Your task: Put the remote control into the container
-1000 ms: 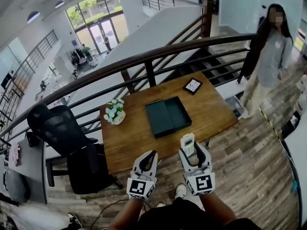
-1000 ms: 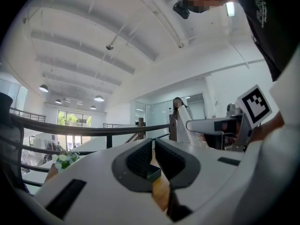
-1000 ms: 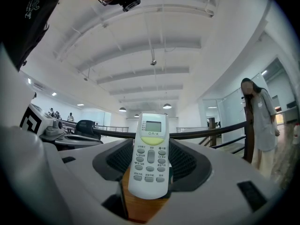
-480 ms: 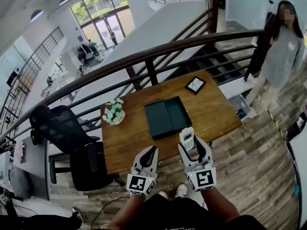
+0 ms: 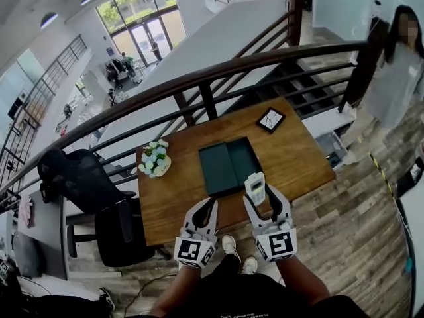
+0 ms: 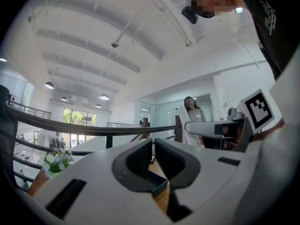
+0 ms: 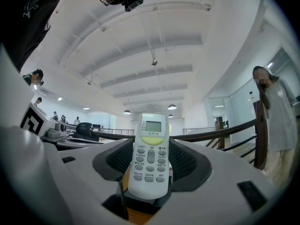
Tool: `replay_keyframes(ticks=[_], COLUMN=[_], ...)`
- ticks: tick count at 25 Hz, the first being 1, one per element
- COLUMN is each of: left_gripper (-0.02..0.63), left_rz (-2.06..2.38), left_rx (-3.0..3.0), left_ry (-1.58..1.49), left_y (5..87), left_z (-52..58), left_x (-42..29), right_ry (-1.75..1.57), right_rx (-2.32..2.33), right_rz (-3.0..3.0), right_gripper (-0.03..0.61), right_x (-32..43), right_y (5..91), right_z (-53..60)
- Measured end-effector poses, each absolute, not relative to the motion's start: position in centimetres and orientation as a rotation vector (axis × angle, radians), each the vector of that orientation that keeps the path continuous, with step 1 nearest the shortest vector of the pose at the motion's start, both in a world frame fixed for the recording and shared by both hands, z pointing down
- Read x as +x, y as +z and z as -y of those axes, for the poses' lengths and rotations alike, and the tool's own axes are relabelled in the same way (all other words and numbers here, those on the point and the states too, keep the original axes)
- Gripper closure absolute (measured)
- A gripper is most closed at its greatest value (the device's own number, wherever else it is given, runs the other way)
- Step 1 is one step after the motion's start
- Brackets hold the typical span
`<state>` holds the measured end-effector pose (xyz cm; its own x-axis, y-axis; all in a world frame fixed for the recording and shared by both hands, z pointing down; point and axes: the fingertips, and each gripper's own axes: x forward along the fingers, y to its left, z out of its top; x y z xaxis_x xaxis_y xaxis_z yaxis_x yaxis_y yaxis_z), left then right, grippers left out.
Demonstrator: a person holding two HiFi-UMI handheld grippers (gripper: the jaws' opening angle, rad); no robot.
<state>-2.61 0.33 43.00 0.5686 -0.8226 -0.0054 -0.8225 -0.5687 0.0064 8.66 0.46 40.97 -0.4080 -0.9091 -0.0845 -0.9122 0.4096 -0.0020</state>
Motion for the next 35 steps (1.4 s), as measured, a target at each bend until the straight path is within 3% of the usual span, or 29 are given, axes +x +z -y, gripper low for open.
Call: replay_keyframes(ticks=[35], left_gripper=[0.589], left_rz=[1.296], left_rx=[2.846], left_ry=[-0.03], left_y=[44.1], left_z=[18.1], left_x=[-7.4], right_ry=[0.022], right_rx=[-1.863], right_rz=[-2.567], right_gripper=[0.333], right_x=[4.0], right_y=[43.1], right_z=[18.0])
